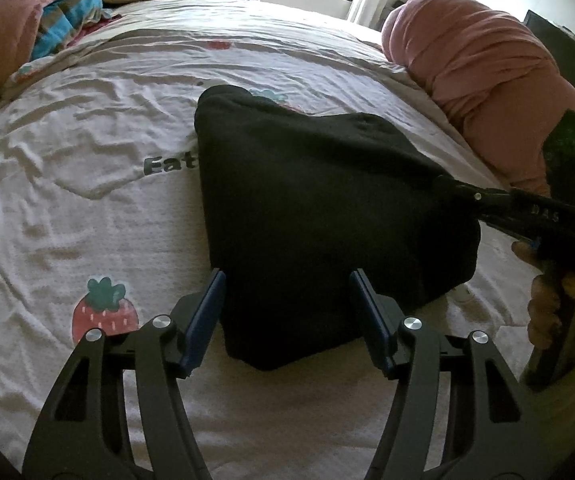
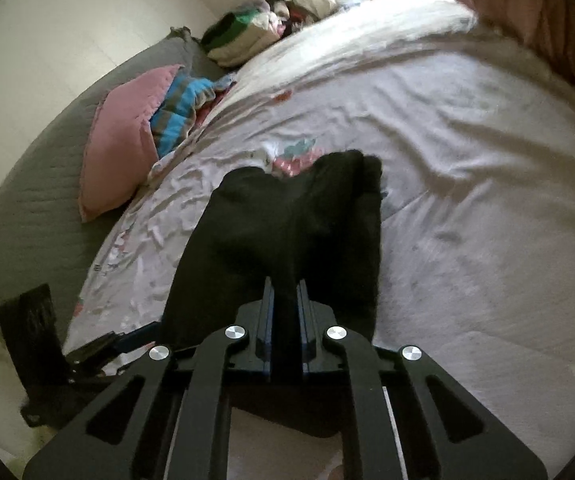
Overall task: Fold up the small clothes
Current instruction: 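Fold the gripped side edge inward over the shirt with the right tool, then open the right tool to release the folded side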
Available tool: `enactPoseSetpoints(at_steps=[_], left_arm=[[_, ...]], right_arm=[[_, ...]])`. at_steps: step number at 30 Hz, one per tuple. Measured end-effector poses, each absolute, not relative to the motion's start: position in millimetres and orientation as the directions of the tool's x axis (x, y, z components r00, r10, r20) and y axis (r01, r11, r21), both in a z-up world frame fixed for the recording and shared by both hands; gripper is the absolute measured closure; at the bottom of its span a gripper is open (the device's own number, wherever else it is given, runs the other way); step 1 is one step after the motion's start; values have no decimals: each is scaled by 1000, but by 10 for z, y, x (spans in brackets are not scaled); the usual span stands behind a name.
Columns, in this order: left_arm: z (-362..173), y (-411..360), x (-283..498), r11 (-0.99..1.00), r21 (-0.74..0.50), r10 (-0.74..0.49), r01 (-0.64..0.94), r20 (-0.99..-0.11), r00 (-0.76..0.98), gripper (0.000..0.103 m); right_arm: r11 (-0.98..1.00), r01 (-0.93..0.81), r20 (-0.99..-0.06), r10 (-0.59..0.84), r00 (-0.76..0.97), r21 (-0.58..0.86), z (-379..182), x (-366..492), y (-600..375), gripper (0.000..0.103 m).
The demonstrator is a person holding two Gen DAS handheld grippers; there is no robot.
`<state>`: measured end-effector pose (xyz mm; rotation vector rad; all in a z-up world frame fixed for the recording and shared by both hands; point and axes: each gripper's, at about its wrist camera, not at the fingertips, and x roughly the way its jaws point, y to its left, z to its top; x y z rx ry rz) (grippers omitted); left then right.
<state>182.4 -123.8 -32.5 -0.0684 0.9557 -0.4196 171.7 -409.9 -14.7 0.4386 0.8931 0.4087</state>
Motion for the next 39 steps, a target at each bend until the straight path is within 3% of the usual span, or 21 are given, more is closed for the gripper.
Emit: enactPoseSetpoints(at_steps=[4, 5, 6, 9, 10, 14, 16, 22, 25, 33, 39], left_arm=[[-344, -1240, 1827, 921, -235, -369, 312, -785, 498, 48], [-344, -1241, 1825, 921, -234, -367, 310, -786, 497, 48], [-348, -1239, 1827, 922, -235, -367, 309, -787, 496, 48], [-358, -1225, 1834, 921, -242, -370, 304, -787, 493, 48], [-362, -1226, 1834, 922, -240, -368, 303, -788, 493, 48], [-371, -1225, 1834, 923, -239, -365, 302, -791, 491, 46], [-373, -1218, 1831, 923, -241, -366, 301, -793, 487, 45], [-366, -1156, 1814, 918, -271, -383, 288, -789, 480, 43], [-318, -1120, 1764, 920, -272, -382, 281, -779, 498, 36], [-77, -1016, 1507, 924, -251, -377, 290, -729, 571, 10], [67, -899, 1230, 923, -247, -383, 297, -679, 626, 10]], right_arm=[[885, -132, -706, 440, 555, 447, -293, 1721, -4079, 92], [890, -120, -715, 428, 553, 440, -331, 1712, -4088, 90], [895, -110, -719, 416, 557, 432, -353, 1726, -4085, 80], [911, -102, -725, 382, 573, 399, -357, 1687, -4079, 74], [917, -100, -729, 370, 577, 386, -358, 1671, -4066, 67], [936, -90, -737, 326, 593, 342, -349, 1597, -4039, 64], [941, -87, -732, 311, 606, 328, -309, 1552, -4038, 57], [955, -95, -682, 269, 680, 282, -90, 1306, -4021, 24], [966, -99, -658, 237, 715, 240, 22, 1165, -3996, 10], [987, -116, -589, 160, 792, 112, 234, 719, -3873, 5], [991, -111, -554, 132, 822, 71, 270, 425, -3726, 5]])
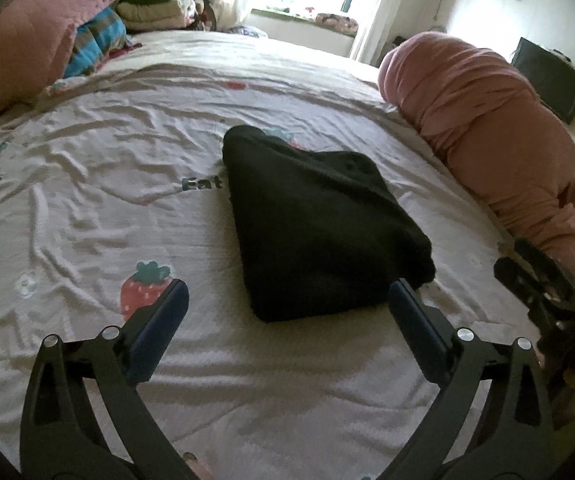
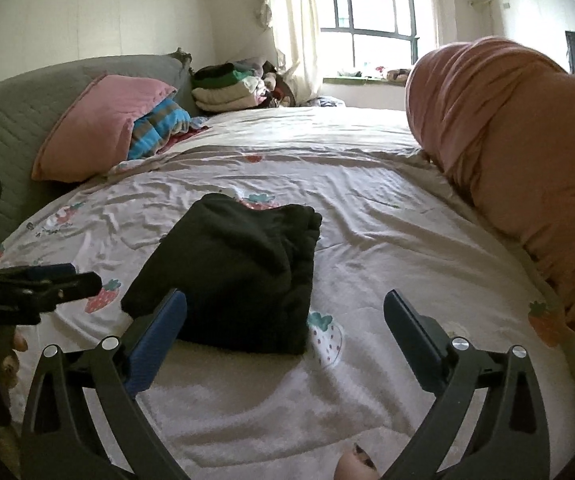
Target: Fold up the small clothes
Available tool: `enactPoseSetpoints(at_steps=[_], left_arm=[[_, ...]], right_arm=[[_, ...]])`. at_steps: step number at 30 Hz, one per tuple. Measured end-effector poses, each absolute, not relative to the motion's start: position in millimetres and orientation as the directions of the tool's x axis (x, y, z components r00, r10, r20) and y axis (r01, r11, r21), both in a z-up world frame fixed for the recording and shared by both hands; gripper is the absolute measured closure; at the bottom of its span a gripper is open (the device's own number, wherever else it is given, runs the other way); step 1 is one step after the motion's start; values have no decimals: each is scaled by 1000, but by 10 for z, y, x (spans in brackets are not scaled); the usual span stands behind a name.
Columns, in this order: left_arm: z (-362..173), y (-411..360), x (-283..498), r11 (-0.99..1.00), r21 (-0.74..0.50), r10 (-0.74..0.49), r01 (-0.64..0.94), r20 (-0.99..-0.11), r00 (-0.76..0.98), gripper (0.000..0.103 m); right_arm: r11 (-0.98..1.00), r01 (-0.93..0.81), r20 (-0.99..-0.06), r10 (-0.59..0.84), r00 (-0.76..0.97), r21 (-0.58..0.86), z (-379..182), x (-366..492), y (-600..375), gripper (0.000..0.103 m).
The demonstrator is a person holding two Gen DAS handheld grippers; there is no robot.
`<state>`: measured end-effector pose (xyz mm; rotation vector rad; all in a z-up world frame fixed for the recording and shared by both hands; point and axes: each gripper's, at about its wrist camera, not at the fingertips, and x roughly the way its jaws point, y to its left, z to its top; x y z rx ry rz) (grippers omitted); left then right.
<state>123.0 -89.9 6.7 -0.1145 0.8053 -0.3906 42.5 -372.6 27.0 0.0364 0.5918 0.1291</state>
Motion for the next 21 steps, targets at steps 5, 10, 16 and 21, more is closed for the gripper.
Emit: enactPoseSetpoints(at_steps=[5, 10, 16, 21], left_arm=[[104, -820, 1004, 930, -212, -362, 299, -658, 660, 10], [70, -689, 766, 944, -183, -327, 275, -645, 691, 9], [-9, -516, 535, 949, -199, -316, 246, -642, 699, 9], [-61, -440, 382, 951, -204, -310, 234, -637, 706, 9]], right_arm=[[990, -113, -543, 138, 829, 79, 218, 225, -3582, 5], [991, -117, -561, 135, 817, 68, 111, 43, -3443, 5], [995, -78, -550, 96, 830, 55, 1, -163, -3358, 5], [998, -46, -562, 64, 825, 47, -114, -303, -3268, 5]])
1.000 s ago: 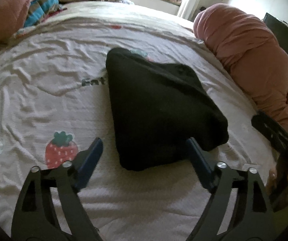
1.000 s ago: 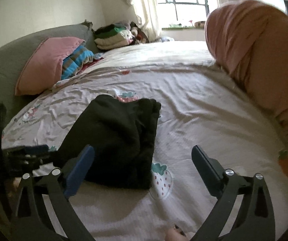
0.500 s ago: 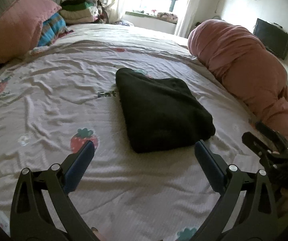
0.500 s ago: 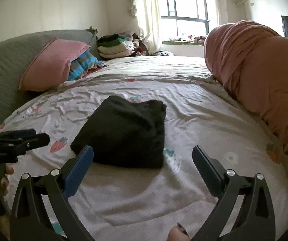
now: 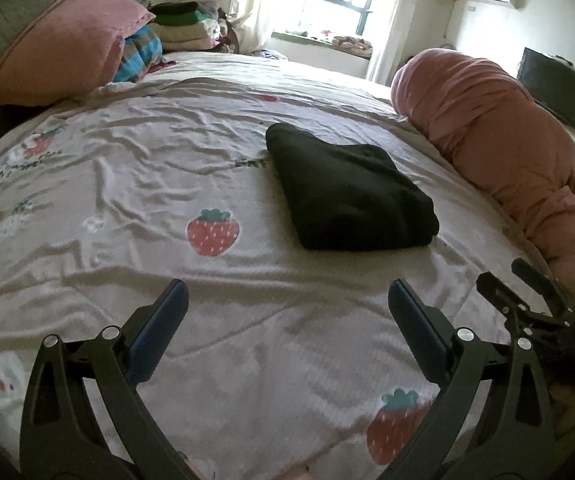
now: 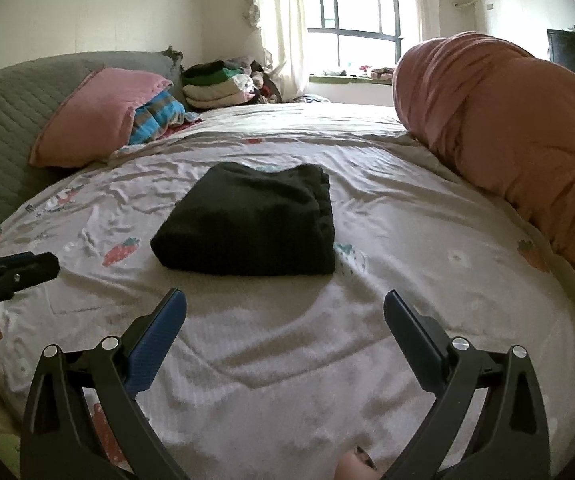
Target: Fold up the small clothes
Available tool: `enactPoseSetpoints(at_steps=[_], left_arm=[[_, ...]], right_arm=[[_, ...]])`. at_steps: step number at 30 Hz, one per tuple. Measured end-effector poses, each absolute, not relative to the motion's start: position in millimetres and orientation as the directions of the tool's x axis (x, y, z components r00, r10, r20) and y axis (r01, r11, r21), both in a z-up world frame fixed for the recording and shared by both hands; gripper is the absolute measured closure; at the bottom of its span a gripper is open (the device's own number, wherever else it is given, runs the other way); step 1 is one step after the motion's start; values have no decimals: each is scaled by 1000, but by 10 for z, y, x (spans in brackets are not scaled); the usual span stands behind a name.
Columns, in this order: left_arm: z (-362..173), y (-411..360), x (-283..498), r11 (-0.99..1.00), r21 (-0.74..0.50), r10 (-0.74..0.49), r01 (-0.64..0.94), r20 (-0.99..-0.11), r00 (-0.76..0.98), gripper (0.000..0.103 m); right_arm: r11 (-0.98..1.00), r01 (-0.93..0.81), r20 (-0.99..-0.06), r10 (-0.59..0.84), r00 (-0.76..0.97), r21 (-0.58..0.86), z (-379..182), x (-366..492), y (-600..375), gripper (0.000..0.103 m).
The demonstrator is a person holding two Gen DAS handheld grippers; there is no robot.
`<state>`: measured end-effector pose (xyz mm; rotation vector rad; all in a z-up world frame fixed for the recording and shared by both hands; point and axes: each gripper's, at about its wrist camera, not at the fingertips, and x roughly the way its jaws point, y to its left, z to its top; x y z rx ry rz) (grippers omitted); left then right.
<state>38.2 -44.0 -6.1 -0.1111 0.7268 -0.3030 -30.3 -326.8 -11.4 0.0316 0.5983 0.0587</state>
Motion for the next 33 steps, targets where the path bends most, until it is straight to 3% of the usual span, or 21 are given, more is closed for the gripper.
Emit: enactPoseSetpoints(at_steps=[33], left_arm=[[-302, -400, 251, 970, -159, -245, 187, -675, 696, 9]], right_arm=[[999, 2, -646, 21, 763, 34, -361, -436, -3178, 5]])
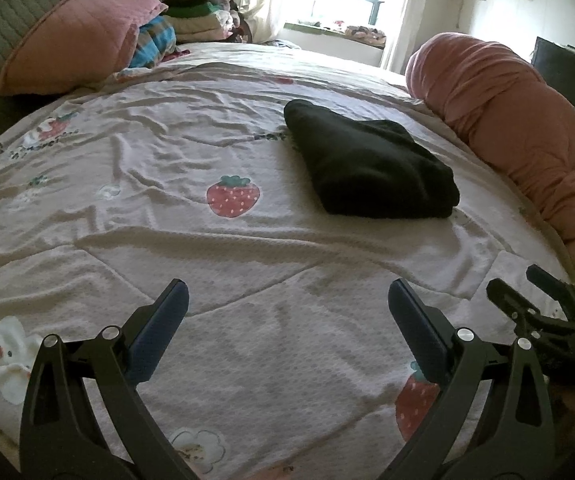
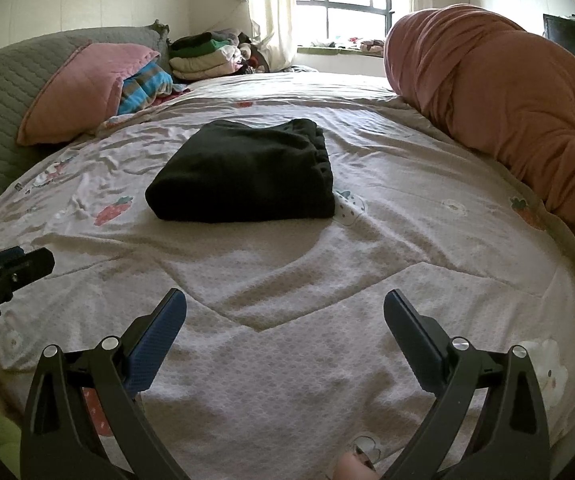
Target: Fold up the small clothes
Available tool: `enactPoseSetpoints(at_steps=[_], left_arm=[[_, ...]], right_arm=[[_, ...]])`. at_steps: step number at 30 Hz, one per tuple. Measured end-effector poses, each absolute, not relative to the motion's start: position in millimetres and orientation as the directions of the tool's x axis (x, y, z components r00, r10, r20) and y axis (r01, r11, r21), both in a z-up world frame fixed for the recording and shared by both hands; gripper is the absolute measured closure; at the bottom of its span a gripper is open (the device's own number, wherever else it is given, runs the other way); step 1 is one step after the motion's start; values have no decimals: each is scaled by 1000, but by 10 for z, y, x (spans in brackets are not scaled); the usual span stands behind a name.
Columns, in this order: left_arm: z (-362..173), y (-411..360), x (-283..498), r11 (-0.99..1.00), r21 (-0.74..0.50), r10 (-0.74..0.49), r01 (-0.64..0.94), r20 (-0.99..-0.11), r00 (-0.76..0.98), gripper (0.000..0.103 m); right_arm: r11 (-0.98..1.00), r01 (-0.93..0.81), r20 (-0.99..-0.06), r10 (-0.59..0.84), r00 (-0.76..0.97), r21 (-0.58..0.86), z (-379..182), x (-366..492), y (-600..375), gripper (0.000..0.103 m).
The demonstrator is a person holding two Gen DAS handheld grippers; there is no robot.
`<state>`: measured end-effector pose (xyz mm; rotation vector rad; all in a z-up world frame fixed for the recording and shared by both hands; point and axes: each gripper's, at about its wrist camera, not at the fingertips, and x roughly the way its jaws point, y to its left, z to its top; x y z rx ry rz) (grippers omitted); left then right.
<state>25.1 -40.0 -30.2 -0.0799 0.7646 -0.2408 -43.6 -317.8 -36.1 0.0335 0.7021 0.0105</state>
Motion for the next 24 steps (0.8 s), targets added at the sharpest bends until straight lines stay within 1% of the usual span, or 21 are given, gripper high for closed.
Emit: enactPoseSetpoints(at_steps=[24], left_arm=[[-320, -356, 232, 976, -141, -218, 168, -681, 699, 9]], right_arm=[[999, 5, -652, 23, 758, 41, -359, -445, -3123, 5]])
